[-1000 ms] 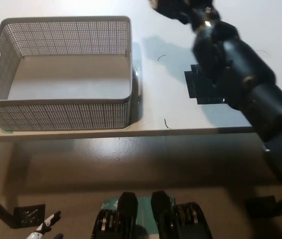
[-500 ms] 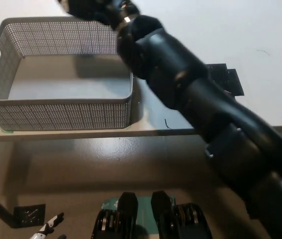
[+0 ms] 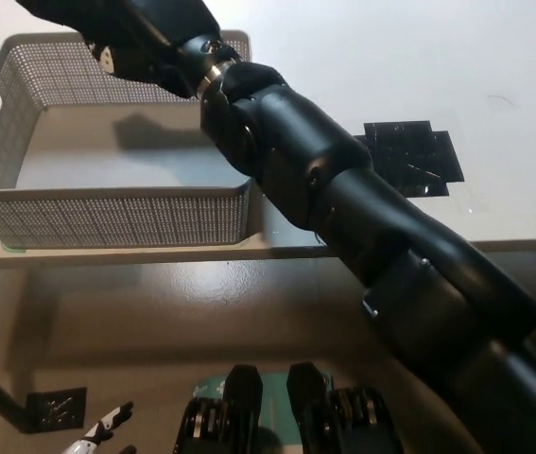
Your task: Use the right hand to pick up the pencil case on the right hand side and put it into a grey container on the left side
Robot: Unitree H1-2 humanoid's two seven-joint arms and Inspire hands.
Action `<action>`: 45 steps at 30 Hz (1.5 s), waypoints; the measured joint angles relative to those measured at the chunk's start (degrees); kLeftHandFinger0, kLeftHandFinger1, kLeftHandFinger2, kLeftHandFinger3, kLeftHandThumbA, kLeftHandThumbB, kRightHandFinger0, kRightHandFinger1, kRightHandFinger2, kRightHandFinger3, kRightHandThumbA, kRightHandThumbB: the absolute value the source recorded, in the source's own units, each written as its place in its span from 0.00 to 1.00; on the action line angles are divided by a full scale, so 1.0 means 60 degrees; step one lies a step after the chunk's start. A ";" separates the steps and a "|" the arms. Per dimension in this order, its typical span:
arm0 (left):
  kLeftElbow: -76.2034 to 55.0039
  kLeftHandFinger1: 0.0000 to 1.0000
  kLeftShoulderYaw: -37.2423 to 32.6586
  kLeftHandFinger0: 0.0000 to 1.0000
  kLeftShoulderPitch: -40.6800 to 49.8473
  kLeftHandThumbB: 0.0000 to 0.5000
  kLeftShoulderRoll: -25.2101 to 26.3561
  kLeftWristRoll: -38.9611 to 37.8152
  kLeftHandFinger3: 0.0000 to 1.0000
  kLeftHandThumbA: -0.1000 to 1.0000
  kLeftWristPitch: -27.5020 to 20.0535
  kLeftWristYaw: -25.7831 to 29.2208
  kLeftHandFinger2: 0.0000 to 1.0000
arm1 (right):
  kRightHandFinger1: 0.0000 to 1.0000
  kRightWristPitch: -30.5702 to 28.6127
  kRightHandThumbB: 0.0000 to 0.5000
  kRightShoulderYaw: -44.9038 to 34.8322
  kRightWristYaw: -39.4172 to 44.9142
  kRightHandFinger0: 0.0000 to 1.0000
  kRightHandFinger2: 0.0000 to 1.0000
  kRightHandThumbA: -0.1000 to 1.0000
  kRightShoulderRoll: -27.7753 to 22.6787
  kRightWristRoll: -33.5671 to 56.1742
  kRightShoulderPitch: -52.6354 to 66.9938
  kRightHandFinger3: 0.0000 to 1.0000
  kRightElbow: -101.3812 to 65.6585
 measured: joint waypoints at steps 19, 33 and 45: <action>0.0001 1.00 -0.0027 1.00 -0.0287 0.65 0.0088 0.0004 1.00 1.00 0.0092 -0.0143 1.00 | 1.00 0.0663 1.00 -0.0752 0.3136 1.00 1.00 1.00 -0.0827 0.0785 0.0397 1.00 -0.0851; 0.0022 1.00 -0.0025 1.00 -0.0260 0.61 0.0107 0.0127 1.00 1.00 0.0152 -0.0168 1.00 | 1.00 0.1397 0.97 -0.2723 0.4593 1.00 1.00 1.00 -0.1537 0.2231 0.1364 1.00 -0.3894; 0.0086 1.00 -0.0026 1.00 -0.0118 0.61 0.0088 0.0182 1.00 1.00 0.0162 -0.0169 1.00 | 1.00 0.2165 0.90 -0.4806 0.5187 1.00 1.00 1.00 -0.2127 0.3797 0.3009 1.00 -0.5715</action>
